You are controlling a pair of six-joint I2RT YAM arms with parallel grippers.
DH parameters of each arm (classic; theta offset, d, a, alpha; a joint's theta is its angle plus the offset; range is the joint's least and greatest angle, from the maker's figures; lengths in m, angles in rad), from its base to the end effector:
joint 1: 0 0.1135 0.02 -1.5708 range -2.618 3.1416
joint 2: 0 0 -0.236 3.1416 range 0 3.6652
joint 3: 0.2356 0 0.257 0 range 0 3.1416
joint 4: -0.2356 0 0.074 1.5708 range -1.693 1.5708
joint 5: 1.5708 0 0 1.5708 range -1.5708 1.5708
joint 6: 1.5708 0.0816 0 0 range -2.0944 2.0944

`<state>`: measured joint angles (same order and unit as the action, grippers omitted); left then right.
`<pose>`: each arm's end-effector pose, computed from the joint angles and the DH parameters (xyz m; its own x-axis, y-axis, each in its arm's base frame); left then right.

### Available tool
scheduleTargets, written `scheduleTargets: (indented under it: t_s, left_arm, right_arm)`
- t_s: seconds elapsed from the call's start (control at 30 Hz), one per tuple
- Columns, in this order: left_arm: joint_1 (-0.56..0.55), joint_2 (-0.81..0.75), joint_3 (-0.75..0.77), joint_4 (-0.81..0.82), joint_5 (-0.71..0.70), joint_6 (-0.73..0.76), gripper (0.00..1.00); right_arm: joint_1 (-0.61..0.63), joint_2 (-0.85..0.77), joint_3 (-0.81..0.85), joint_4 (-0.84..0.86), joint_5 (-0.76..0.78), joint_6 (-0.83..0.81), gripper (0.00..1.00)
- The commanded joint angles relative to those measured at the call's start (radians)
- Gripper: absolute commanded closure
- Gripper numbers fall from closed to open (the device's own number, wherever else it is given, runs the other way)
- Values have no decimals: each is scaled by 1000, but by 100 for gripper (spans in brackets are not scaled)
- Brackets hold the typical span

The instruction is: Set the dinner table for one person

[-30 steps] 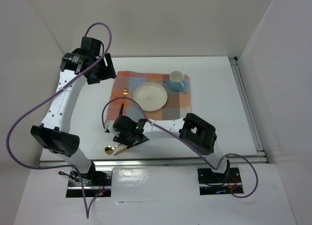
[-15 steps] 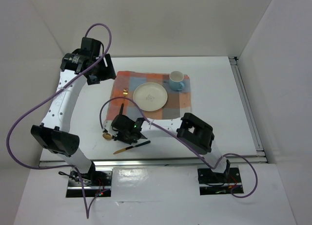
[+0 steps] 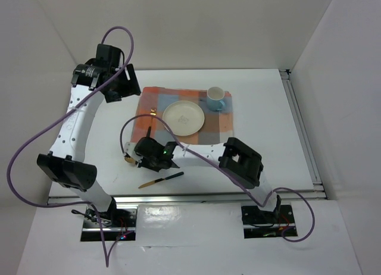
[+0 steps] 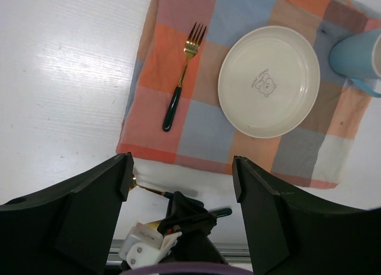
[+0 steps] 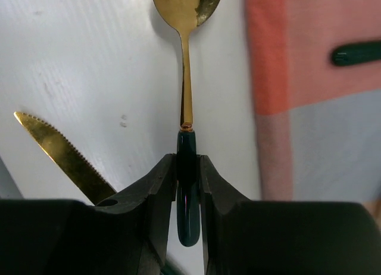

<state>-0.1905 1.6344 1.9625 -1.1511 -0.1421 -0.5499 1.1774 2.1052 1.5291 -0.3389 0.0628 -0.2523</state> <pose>0.3532 -0.0563 0.3729 -0.6623 -0.3991 -0.6340 -0.2970 0.9168 -0.2669 0.1877 0.4388 0.1076 -0.0678 -0.8132 -0.5781 -0.9542 0.2220 -0.2004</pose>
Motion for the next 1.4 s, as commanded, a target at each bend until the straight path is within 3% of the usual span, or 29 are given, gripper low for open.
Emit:
scheduleTargets:
  t_s: [0.0,0.17,0.33,0.47,0.6,0.7,0.87,1.23,1.33,1.37]
  left_arm:
    - [29,-30,84,4,36,16,15]
    - [48,-48,108,4,90,16,15]
    - [48,-48,108,13,99,16,15]
    - [48,-48,44,34,113,16,16]
    - [48,-57,-2,59,136,7,16]
    - [48,-57,-11,68,147,7,16]
    - [48,-57,-20,68,147,7,16]
    - [48,-68,-53,68,136,16,16]
    - [48,-68,-53,68,136,16,16]
    - [48,-68,-62,68,145,27,17]
  right_arm:
    - [-7,-181,3,83,106,21,100]
    - [-7,-300,-76,35,245,155,100]
    - [-61,-451,-233,-133,267,510,100]
    - [-168,-617,-426,-201,256,796,100]
    - [-344,-715,-490,-288,229,1011,100]
    - [-472,-728,-503,-261,158,1006,100]
    - [-593,-568,-420,-209,129,877,100]
    - [-664,-315,-276,-95,52,826,100]
    - [-664,-280,-258,-71,52,826,95]
    - [-664,-269,-257,-62,42,826,84]
